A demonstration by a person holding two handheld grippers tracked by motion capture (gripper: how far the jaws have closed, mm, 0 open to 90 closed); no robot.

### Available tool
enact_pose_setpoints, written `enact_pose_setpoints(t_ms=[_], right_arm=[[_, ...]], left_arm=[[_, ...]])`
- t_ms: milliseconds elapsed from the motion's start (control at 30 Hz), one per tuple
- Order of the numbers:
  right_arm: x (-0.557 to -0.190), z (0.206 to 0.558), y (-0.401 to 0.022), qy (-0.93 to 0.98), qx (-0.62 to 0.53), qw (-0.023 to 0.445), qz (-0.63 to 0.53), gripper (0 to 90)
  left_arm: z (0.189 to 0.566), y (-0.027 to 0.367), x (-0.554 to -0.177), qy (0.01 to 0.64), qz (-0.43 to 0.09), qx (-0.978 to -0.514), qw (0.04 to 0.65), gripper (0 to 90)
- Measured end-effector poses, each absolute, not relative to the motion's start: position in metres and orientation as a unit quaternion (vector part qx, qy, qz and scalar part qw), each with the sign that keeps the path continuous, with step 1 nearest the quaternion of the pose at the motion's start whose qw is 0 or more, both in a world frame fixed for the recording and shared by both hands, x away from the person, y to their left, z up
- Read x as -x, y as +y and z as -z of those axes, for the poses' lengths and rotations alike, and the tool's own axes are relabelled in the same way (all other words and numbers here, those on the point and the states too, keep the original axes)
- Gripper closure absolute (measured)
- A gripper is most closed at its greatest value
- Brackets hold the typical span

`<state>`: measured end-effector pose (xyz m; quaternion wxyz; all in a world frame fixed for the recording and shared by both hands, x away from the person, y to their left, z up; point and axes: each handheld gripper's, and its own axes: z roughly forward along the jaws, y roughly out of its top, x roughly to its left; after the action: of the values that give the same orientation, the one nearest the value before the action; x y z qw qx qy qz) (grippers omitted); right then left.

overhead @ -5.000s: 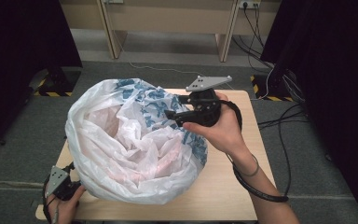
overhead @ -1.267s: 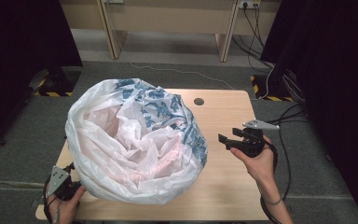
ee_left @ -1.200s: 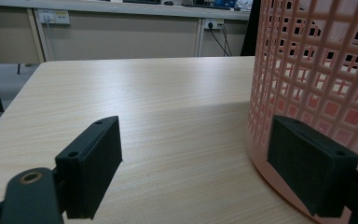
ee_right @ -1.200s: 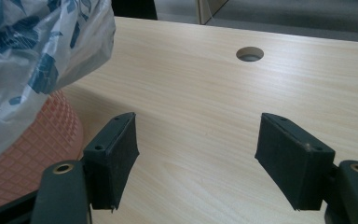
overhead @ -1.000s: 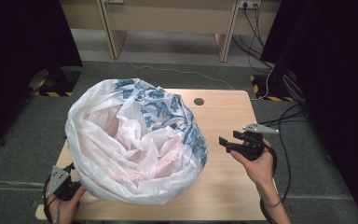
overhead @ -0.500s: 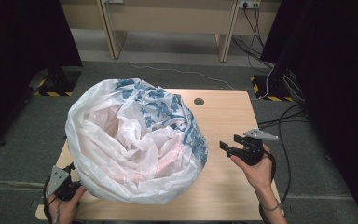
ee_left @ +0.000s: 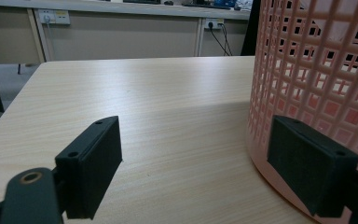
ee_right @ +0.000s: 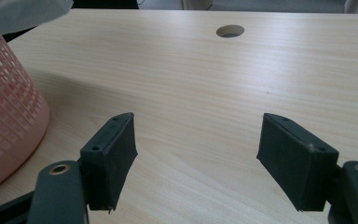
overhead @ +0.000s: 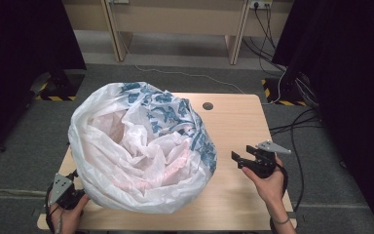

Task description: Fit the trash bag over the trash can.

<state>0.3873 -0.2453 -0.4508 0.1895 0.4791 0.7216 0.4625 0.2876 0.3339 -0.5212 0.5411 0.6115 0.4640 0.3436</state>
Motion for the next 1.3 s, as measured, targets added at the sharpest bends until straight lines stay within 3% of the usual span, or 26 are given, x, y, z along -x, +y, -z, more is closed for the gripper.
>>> enact_pose_setpoints(t_ms=[900, 1300], right_arm=[[-0.378, 0.488, -0.251, 0.71, -0.492, 0.206, -0.46, 27.4], [-0.375, 0.507, -0.251, 0.707, -0.49, 0.236, -0.452, 27.4]], left_arm=[[0.521, 0.334, -0.288, 0.464, -0.343, -0.612, 0.541, 17.3], [0.521, 0.334, -0.288, 0.464, -0.343, -0.612, 0.541, 17.3]])
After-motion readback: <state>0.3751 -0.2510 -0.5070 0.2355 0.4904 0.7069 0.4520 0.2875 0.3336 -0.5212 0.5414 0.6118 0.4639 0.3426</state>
